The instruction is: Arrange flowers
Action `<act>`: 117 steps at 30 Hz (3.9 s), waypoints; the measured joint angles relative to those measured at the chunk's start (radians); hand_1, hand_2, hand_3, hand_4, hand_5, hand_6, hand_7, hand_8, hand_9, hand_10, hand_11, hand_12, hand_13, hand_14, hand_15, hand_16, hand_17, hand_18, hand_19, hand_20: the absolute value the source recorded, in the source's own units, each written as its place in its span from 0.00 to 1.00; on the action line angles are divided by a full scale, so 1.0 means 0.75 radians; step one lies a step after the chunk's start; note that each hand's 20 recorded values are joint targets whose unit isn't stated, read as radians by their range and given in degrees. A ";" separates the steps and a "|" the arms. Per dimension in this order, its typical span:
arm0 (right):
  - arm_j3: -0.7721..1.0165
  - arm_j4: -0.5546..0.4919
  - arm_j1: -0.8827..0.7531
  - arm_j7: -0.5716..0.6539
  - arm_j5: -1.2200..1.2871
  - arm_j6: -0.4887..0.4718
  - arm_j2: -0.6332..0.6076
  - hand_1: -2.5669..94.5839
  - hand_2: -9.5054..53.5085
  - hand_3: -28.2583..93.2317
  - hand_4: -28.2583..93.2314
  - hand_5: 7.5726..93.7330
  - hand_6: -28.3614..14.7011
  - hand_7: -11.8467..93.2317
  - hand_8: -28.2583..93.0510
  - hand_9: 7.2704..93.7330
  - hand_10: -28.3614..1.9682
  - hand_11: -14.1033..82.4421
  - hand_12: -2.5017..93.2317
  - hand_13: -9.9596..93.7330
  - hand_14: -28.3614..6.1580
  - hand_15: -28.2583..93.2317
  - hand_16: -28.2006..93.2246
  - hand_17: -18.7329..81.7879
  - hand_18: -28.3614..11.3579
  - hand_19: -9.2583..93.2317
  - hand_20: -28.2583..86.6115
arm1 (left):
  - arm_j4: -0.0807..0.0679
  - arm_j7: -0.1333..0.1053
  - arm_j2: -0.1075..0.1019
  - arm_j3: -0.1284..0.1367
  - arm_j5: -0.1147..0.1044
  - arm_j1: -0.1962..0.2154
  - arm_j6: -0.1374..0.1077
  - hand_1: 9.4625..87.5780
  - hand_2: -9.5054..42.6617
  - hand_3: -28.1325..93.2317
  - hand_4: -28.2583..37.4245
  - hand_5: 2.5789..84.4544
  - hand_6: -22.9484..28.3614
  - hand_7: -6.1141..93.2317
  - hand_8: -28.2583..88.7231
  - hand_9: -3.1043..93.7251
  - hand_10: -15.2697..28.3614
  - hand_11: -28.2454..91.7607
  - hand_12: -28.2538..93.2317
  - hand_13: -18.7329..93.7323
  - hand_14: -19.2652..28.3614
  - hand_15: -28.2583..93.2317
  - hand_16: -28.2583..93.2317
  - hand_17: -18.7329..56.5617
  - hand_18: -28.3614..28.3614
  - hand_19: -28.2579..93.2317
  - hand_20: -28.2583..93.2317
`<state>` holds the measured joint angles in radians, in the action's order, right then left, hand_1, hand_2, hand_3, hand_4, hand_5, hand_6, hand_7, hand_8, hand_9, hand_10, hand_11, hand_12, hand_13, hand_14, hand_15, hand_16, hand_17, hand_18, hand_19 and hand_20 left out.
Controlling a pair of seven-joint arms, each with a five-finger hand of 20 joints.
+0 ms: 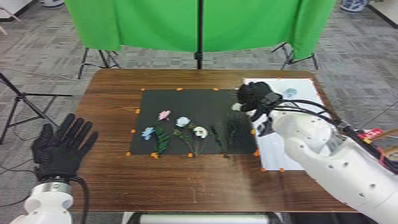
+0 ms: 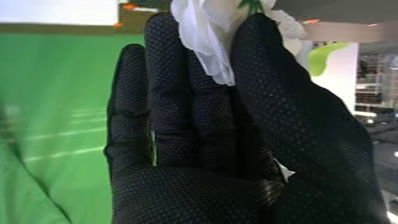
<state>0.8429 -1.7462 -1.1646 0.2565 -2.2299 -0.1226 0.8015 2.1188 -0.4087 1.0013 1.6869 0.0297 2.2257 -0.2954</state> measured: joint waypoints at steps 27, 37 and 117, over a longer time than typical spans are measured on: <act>-0.125 -0.015 0.006 -0.027 -0.072 -0.017 0.097 0.62 0.00 0.79 0.00 0.65 0.69 0.50 0.21 0.79 0.69 0.24 0.44 0.69 0.67 0.52 0.54 0.40 0.26 0.64 0.47 | 0.000 -0.001 0.001 0.001 0.000 0.005 0.001 0.19 0.43 0.85 0.00 0.53 0.60 0.21 0.16 0.43 0.68 0.44 0.32 0.43 0.69 0.52 0.18 0.20 0.73 0.48 0.34; -0.121 -0.029 -0.005 -0.057 -0.088 -0.064 0.101 0.60 0.00 0.83 0.00 0.63 0.73 0.42 0.19 0.68 0.60 0.35 0.23 0.66 0.63 0.53 0.51 0.39 0.26 0.62 0.46 | -0.001 0.001 0.001 0.002 0.000 0.005 0.001 0.19 0.43 0.85 0.00 0.53 0.60 0.21 0.16 0.43 0.68 0.44 0.32 0.44 0.70 0.53 0.18 0.20 0.73 0.48 0.34; 0.160 0.631 0.314 0.292 0.130 -0.494 0.137 0.66 0.00 0.78 0.00 0.59 0.71 0.41 0.16 0.62 0.54 0.39 0.33 0.64 0.65 0.57 0.51 0.52 0.28 0.67 0.48 | -0.001 -0.024 0.006 -0.011 -0.012 0.016 0.018 0.20 0.42 0.85 0.00 0.52 0.59 0.21 0.16 0.43 0.67 0.44 0.32 0.43 0.70 0.53 0.18 0.20 0.73 0.47 0.34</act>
<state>0.9632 -1.2730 -0.9294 0.4756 -2.1327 -0.4934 0.9044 2.1183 -0.4268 1.0061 1.6787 0.0205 2.2380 -0.2821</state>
